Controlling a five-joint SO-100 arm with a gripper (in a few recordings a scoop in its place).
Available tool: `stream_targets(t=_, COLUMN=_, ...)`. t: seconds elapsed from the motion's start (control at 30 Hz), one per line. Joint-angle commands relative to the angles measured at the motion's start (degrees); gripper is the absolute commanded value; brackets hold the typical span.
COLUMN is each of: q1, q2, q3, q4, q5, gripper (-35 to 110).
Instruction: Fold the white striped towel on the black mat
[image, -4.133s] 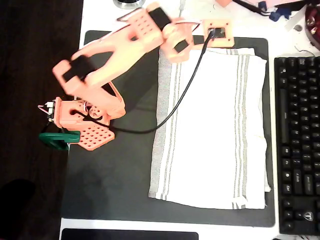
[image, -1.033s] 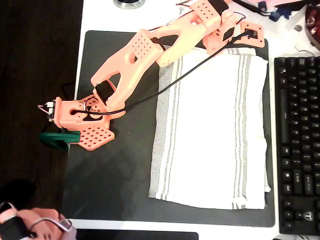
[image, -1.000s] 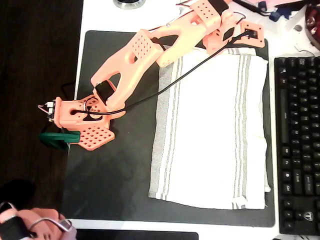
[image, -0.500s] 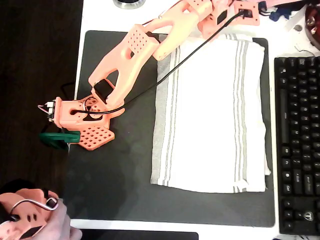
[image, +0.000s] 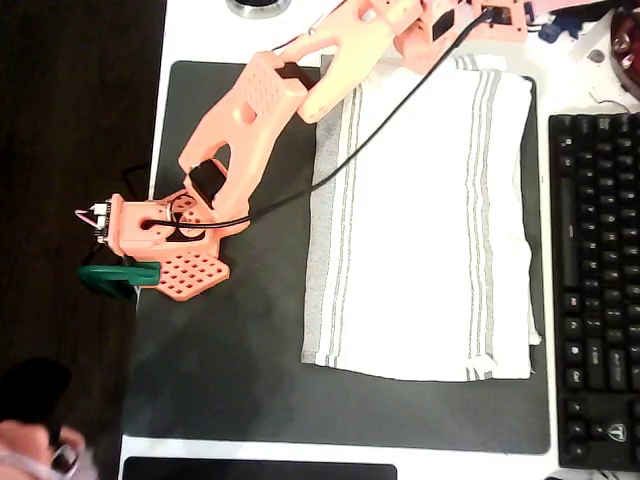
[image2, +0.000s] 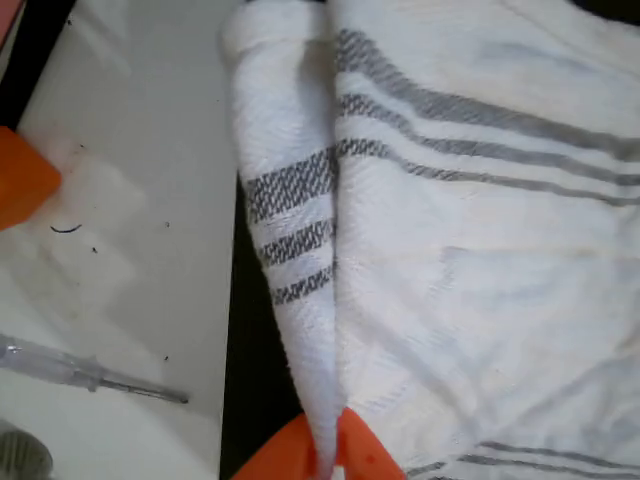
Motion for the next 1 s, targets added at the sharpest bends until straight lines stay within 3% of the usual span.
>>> stream_targets(t=0.0, q1=1.93, q2=9.23, q3=1.67, q4=1.85, q5=-0.35, gripper=0)
stream_targets(t=0.33, q1=17.23, q2=31.82, q3=23.99, q4=0.88, q5=-8.35, gripper=0)
stream_targets(t=0.63, q1=40.96, q2=45.18, q3=37.35, q4=-0.62, q5=-23.12, gripper=0)
stream_targets(t=0.97, q1=64.78, q2=49.31, q3=65.13, q4=-22.32, q5=-38.14, gripper=1)
